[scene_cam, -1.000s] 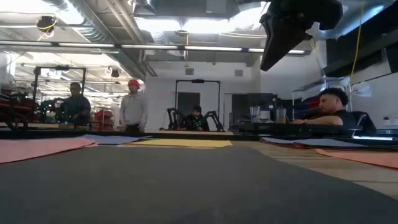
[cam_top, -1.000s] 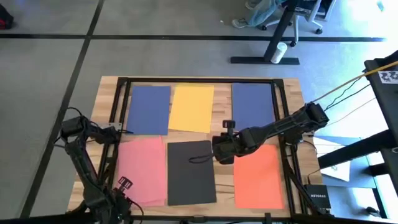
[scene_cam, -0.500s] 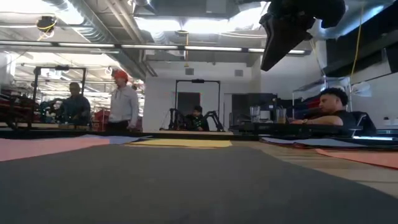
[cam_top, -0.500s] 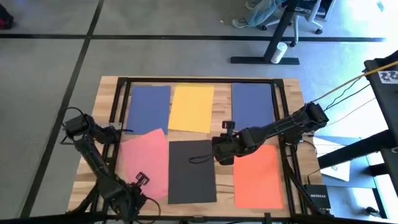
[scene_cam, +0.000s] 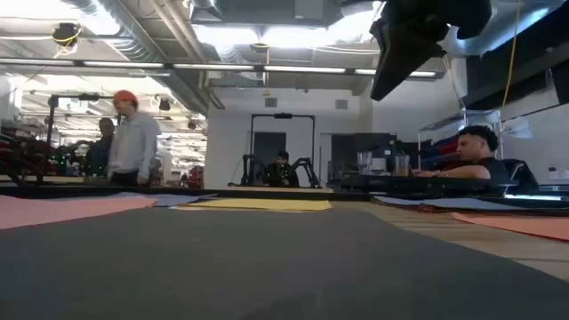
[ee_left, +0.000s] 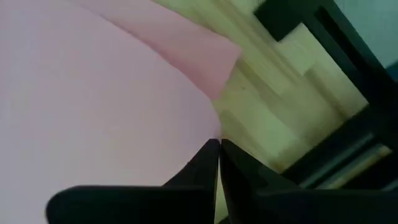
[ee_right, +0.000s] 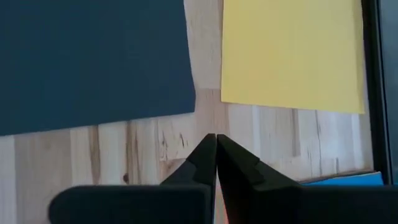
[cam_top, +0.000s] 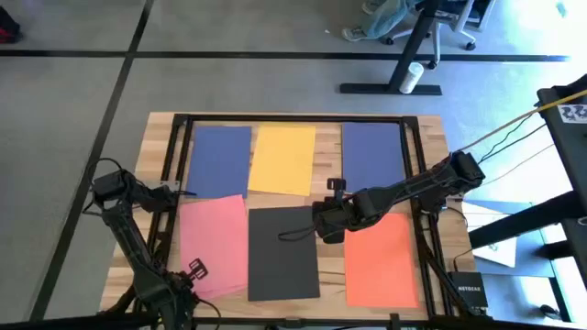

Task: Organize paper
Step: Stack the pink paper on top of the other pink paper

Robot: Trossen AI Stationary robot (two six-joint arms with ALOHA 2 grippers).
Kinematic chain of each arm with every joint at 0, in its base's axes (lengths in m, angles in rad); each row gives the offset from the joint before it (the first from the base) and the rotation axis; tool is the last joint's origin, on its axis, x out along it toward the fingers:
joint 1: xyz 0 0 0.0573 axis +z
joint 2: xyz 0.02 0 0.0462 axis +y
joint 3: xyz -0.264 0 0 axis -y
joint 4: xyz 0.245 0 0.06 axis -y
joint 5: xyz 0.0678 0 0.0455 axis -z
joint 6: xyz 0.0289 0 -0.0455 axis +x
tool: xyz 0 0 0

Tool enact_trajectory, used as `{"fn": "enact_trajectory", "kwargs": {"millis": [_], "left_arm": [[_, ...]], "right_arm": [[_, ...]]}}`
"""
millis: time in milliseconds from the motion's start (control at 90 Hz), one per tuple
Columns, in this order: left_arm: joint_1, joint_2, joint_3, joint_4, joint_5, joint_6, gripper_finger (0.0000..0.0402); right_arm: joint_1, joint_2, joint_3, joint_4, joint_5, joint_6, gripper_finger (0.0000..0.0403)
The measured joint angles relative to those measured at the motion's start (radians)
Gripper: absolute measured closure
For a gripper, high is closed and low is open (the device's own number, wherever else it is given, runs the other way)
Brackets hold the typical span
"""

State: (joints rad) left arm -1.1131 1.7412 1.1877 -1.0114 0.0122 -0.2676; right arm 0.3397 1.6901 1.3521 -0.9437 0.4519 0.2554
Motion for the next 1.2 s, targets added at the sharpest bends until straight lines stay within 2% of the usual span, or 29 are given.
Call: {"fn": "enact_trajectory", "kwargs": {"millis": [211,522,944,1200], "left_arm": [[0.009,0.0,0.0,0.01,0.0,-0.112,0.0391],[0.055,0.0,0.001,0.044,0.0,-0.346,0.033],[0.054,0.0,0.001,0.14,0.01,-0.441,0.0248],[0.055,0.001,0.002,0.15,-0.014,-0.468,0.022]], "right_arm": [[0.0,0.0,0.0,0.0,0.0,0.032,0.0402],[0.0,0.0,0.0,0.0,0.0,0.034,0.0402],[0.0,0.0,0.0,0.0,0.0,0.035,0.0402],[0.0,0.0,0.0,0.0,0.0,0.035,0.0402]]}}
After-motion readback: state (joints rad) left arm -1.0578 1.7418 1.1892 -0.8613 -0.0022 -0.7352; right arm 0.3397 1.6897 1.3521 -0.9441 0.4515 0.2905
